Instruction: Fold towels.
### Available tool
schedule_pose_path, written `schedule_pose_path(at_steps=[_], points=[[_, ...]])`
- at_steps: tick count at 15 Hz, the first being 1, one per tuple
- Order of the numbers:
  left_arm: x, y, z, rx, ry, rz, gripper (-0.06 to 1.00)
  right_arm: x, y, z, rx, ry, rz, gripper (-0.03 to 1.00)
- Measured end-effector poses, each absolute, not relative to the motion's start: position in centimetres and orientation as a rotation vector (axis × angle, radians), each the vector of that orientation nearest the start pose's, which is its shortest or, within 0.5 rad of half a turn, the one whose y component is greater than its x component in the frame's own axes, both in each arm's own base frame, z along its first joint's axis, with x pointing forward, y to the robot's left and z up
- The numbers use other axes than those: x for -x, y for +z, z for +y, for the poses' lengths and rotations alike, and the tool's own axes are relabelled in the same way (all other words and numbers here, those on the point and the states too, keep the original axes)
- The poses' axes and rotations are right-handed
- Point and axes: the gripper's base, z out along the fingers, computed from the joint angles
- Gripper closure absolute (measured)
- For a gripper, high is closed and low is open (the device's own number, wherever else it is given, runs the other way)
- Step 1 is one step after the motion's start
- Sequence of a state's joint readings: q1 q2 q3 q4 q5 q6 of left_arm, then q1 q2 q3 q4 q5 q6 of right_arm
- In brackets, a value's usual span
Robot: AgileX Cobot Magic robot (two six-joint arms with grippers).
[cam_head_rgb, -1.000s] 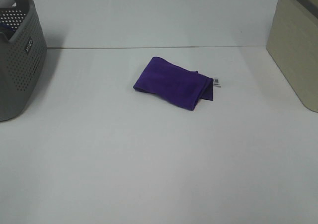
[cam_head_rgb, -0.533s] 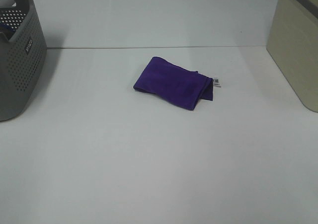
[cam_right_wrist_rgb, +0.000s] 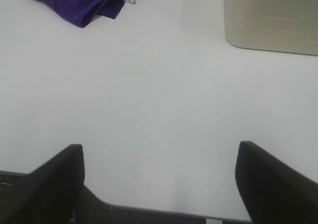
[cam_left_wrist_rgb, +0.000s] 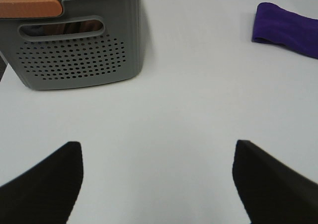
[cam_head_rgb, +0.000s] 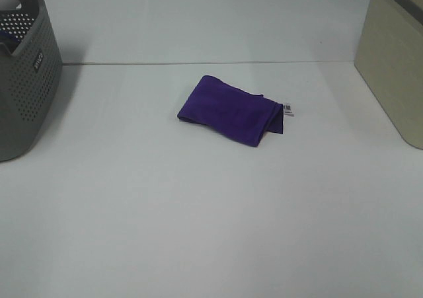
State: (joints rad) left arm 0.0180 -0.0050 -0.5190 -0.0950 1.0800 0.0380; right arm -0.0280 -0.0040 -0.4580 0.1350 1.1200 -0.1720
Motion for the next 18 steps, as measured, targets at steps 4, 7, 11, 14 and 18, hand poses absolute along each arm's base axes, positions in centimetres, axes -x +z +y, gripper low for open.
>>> schedule_pose_path(at_steps=[4, 7, 11, 14, 18], points=[[0.88, 28.12, -0.78, -0.027, -0.078, 2.037, 0.18, 0.37, 26.15, 1.11, 0.162, 0.047, 2.128, 0.15], [0.88, 28.12, -0.78, -0.027, -0.078, 2.037, 0.18, 0.37, 26.15, 1.11, 0.162, 0.047, 2.128, 0.15], [0.88, 28.12, -0.78, -0.027, -0.078, 2.037, 0.18, 0.37, 26.15, 1.11, 0.162, 0.047, 2.128, 0.15], [0.88, 28.12, -0.78, -0.027, -0.078, 2.037, 0.18, 0.37, 26.15, 1.11, 0.162, 0.047, 2.128, 0.15], [0.88, 28.12, -0.78, -0.027, -0.078, 2.037, 0.18, 0.37, 26.15, 1.11, 0.162, 0.047, 2.128, 0.15]])
